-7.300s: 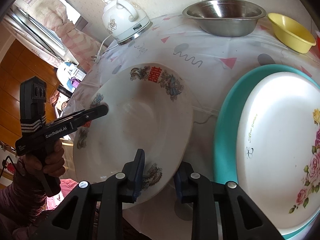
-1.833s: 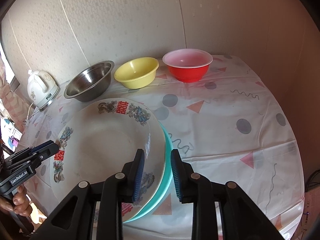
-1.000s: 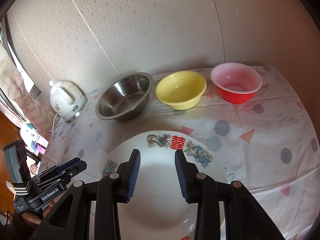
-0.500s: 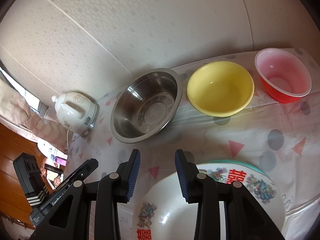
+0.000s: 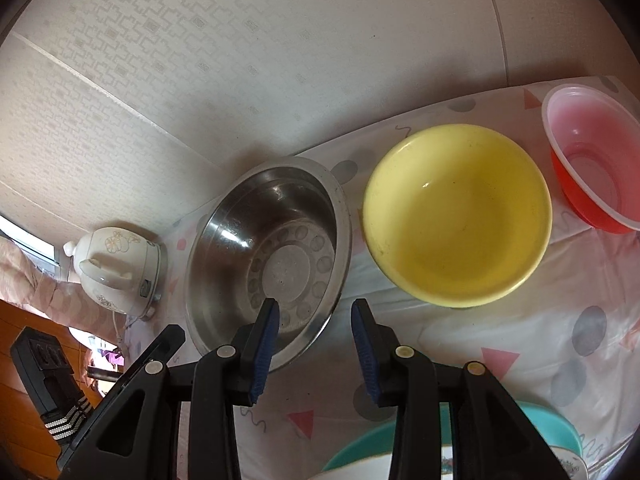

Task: Organize plates and bowls
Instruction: 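Move the left gripper to the stainless steel bowl rim and grasp it, then drag the steel bowl across the cloth with the left gripper, then open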

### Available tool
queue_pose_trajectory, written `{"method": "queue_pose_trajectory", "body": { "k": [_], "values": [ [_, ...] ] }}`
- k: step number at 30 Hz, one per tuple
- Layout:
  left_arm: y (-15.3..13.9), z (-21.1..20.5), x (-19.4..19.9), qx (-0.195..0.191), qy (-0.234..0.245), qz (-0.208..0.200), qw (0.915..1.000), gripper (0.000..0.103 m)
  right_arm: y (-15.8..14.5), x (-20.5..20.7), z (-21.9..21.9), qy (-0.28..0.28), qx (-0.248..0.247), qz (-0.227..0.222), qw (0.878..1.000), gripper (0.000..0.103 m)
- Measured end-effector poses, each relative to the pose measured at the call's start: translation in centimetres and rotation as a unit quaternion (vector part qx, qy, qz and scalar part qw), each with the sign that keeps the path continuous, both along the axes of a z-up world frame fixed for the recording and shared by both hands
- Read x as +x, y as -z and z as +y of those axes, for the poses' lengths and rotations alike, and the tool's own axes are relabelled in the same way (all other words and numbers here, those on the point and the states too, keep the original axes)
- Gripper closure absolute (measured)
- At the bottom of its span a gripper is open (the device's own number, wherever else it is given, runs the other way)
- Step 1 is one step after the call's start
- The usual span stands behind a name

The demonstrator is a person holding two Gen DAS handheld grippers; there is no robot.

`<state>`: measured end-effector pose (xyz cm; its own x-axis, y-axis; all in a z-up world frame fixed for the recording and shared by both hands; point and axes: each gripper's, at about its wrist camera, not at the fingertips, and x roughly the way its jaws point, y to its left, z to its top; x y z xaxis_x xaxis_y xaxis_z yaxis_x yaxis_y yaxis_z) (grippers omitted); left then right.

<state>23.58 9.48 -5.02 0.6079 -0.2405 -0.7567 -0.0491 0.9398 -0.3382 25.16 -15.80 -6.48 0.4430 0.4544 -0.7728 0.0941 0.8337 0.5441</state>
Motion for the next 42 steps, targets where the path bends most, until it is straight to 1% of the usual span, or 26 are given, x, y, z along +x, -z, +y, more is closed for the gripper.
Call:
{"method": "queue_pose_trajectory", "body": {
  "k": [2, 4, 7, 9, 11, 14, 16, 23, 31, 39, 42],
  "values": [
    [0.5, -0.4, 0.8, 0.008, 0.002, 0.006, 0.9999, 0.062, 0.3, 0.4, 0.3, -0.003, -0.009, -0.001, 1.0, 0.067],
    [1.1, -0.8, 1.5, 0.01, 0.011, 0.014, 0.9998, 0.072, 0.6, 0.8, 0.7, -0.009, -0.017, -0.002, 1.0, 0.075],
    [1.4, -1.5, 1.7, 0.015, 0.028, 0.012, 0.9994, 0.079, 1.0, 1.2, 1.2, -0.02, -0.037, -0.001, 0.999, 0.084],
    [1.4, -1.7, 1.7, 0.02, 0.028, 0.009, 0.9994, 0.079, 1.1, 1.3, 1.4, -0.025, -0.045, -0.002, 0.999, 0.085],
    [1.4, -1.5, 1.5, 0.012, 0.027, 0.009, 0.9995, 0.08, 1.0, 1.3, 1.4, -0.03, -0.052, -0.005, 0.998, 0.085],
    [1.4, -1.6, 1.0, 0.017, 0.03, 0.003, 0.9994, 0.079, 1.0, 1.3, 1.6, -0.036, -0.054, -0.005, 0.998, 0.085],
    [1.4, -1.5, 0.8, 0.013, 0.027, 0.003, 0.9996, 0.079, 1.0, 1.3, 1.8, -0.039, -0.06, -0.006, 0.997, 0.085],
    [1.2, -0.7, -0.8, 0.008, 0.019, -0.001, 0.9998, 0.079, 0.8, 1.1, 2.4, -0.059, -0.06, -0.007, 0.996, 0.084],
    [0.2, 1.1, -4.6, 0.015, 0.0, -0.012, 0.9998, 0.078, 0.2, -0.6, 4.2, -0.1, -0.047, -0.012, 0.994, 0.084],
    [-0.7, 3.3, -10.1, 0.021, -0.033, -0.018, 0.9991, 0.078, -1.1, -4.1, 7.2, -0.152, -0.048, -0.032, 0.987, 0.084],
    [-1.0, 4.0, -12.0, 0.017, -0.043, -0.018, 0.9988, 0.077, -1.6, -5.5, 8.2, -0.169, -0.052, -0.04, 0.983, 0.083]
  ]
}}
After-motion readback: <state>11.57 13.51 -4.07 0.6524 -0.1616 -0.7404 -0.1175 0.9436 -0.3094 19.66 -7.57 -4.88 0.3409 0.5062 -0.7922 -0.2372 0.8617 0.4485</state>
